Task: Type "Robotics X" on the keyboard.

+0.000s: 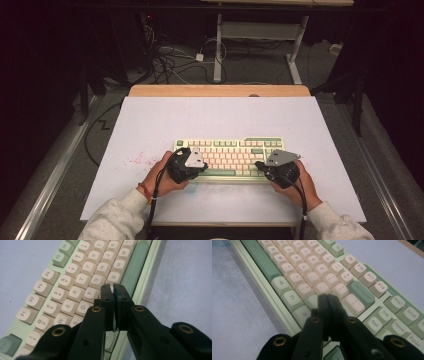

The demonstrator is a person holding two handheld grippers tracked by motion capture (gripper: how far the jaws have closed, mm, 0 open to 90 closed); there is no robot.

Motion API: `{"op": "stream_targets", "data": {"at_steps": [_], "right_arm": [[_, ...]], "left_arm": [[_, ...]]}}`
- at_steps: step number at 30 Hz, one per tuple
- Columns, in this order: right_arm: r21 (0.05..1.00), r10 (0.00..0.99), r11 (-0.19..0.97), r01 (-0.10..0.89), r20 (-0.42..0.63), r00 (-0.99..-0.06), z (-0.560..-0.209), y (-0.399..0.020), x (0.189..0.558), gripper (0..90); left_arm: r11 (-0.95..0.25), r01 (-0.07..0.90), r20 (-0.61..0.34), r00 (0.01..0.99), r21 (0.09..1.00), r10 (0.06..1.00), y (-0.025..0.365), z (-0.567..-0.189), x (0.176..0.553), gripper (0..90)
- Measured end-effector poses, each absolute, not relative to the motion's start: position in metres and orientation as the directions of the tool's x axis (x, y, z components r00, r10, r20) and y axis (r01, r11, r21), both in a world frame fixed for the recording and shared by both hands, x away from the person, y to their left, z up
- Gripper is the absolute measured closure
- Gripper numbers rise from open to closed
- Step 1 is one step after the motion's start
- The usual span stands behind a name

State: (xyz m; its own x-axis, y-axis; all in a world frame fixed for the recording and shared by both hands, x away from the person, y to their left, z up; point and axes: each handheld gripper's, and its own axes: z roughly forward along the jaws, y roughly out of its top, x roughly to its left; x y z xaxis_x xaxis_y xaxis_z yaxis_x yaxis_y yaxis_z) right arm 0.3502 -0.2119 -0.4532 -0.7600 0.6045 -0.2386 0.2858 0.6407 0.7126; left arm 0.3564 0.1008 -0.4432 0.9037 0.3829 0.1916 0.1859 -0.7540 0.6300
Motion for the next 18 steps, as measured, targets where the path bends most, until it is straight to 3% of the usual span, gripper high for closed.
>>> {"op": "stream_targets", "data": {"at_steps": [9, 18], "right_arm": [[0.738, 0.608, 0.622, 0.262, -0.243, -0.756, -0.446, -0.212, 0.348, 87.6], [0.762, 0.633, 0.595, 0.255, -0.248, -0.733, -0.441, -0.214, 0.346, 75.1]], "left_arm": [[-0.735, 0.189, 0.220, 0.880, 0.651, 0.422, 0.105, -0.440, 0.359, 76.3], [-0.707, 0.177, 0.273, 0.837, 0.685, 0.474, 0.109, -0.440, 0.359, 53.9]]}}
